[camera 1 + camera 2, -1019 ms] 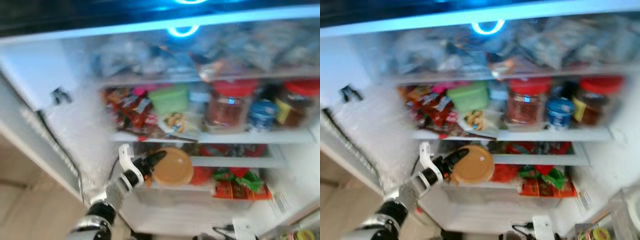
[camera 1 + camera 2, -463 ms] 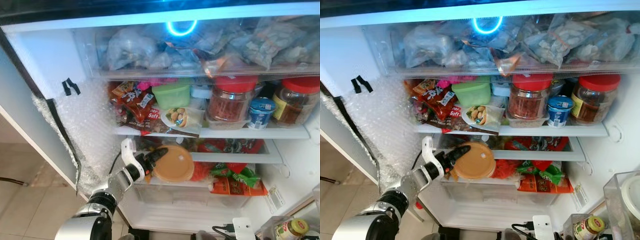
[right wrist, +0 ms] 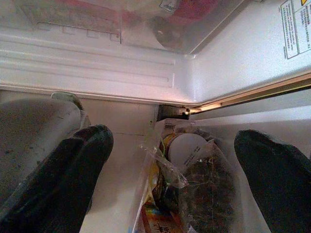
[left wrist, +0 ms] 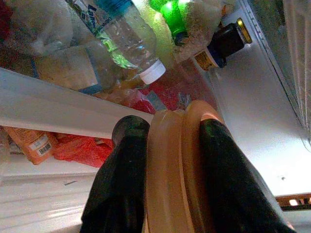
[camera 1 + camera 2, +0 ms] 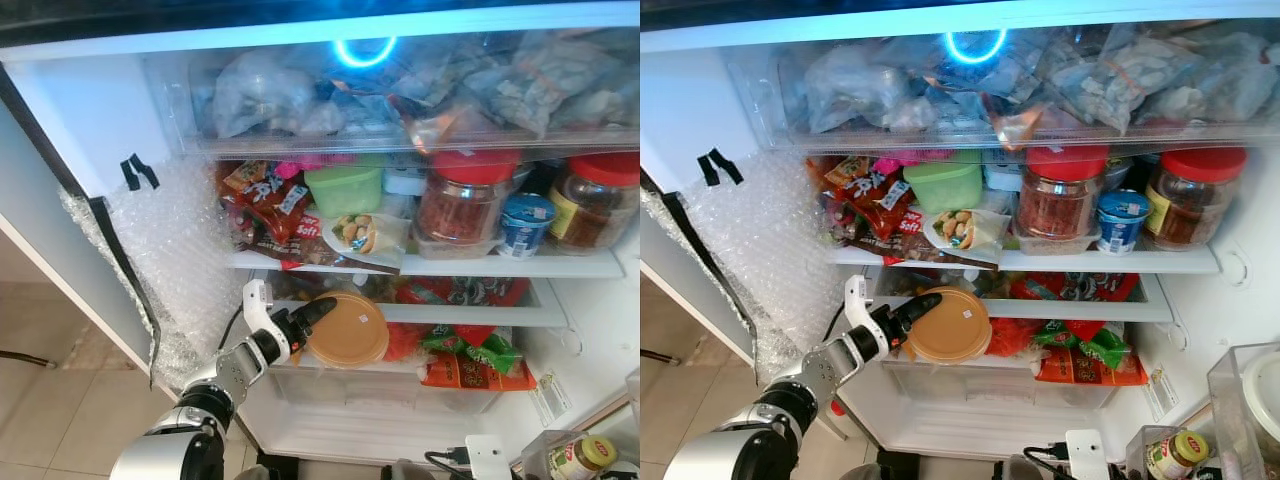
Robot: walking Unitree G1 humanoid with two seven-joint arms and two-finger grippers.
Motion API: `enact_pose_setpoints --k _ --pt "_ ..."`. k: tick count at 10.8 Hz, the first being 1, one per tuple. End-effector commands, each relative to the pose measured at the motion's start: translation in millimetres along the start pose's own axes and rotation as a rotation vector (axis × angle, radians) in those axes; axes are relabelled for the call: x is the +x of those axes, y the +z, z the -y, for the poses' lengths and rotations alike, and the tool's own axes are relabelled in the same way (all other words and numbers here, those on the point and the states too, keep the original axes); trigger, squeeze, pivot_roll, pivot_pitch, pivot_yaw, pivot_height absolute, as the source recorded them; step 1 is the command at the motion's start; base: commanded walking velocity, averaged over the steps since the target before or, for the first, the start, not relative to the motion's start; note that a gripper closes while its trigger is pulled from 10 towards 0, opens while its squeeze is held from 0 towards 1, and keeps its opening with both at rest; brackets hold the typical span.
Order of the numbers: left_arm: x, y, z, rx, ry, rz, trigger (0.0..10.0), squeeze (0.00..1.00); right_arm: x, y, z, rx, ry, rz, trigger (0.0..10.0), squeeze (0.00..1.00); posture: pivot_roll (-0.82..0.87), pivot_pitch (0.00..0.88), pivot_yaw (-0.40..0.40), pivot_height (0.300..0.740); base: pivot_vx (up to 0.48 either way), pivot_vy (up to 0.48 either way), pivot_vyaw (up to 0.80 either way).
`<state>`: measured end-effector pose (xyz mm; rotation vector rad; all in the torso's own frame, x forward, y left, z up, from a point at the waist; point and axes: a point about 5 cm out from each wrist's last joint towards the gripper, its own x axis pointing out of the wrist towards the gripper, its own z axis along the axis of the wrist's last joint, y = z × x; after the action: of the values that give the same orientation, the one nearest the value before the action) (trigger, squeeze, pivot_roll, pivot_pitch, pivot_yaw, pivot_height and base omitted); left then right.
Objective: Restocking fridge
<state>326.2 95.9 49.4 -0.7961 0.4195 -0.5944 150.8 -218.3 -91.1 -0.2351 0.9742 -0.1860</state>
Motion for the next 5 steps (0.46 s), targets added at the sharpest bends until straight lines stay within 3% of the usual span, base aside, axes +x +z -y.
enact_pose_setpoints --k 1,4,5 --pt "-0.5 1.8 -0.5 0.009 0.001 -0.012 10.0 0.0 -3.9 -13.2 -12.3 -0.005 0.042 -0.052 10.0 0.0 -0.14 0.011 0.089 0.66 0.0 0.0 0.0" --pt "-0.5 1.8 -0.5 0.009 0.001 -0.012 10.0 0.0 -3.9 -13.2 -12.3 -0.005 0.042 -0.052 10.0 0.0 -0.14 0.011 0.089 0.66 0.0 0.0 0.0" --pt "2.3 -2.3 1.6 0.019 -0.012 -0.038 10.0 0.0 -4.6 -15.1 -13.1 -0.005 0.042 -0.054 10.0 0.0 -0.14 0.05 0.101 0.66 0.0 0.0 0.0"
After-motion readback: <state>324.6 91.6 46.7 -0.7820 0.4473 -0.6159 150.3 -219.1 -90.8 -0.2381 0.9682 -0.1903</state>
